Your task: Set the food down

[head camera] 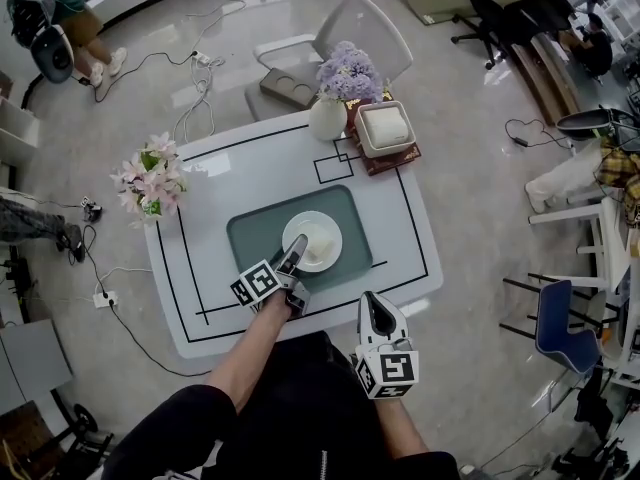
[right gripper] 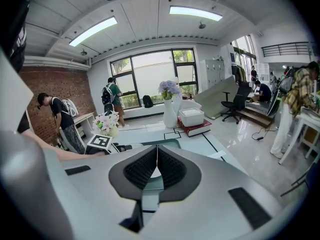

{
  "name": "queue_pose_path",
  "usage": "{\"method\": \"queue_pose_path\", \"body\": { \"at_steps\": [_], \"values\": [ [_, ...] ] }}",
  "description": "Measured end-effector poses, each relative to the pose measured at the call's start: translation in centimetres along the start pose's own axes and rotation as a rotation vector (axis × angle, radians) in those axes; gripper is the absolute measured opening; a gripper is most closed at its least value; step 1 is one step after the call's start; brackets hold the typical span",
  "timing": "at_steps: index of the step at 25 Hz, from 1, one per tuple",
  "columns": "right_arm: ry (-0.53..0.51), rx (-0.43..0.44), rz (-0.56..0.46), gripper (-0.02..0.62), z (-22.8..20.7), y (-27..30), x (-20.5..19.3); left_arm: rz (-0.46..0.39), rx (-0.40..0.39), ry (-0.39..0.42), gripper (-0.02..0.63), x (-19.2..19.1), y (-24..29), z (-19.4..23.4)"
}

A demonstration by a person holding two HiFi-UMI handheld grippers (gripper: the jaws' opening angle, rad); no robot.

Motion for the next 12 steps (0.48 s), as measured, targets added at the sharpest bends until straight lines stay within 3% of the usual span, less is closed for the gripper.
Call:
{"method": "queue_pose_path", "body": {
  "at_steps": [7,12],
  "values": [
    [0.0,0.006,-0.002,0.011,0.05,0.01,-0.08,-0.005,0.025,0.039,0.339,0.18,-0.21,0.02],
    [0.004,0.013,-0.004,0.011,0.15,-0.21,-0.13,0.004,0.062,0.2,0.398,0.17,-0.49,-0.25]
  ]
}}
Point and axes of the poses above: the fingertips, and each gripper's own axes: y forward along the fingers, z to its left, x out of its top, the point moved 2 cm from there along -y, backward along the fingers, and after that the axes turned 5 degrees about x, right-handed, at the moved point
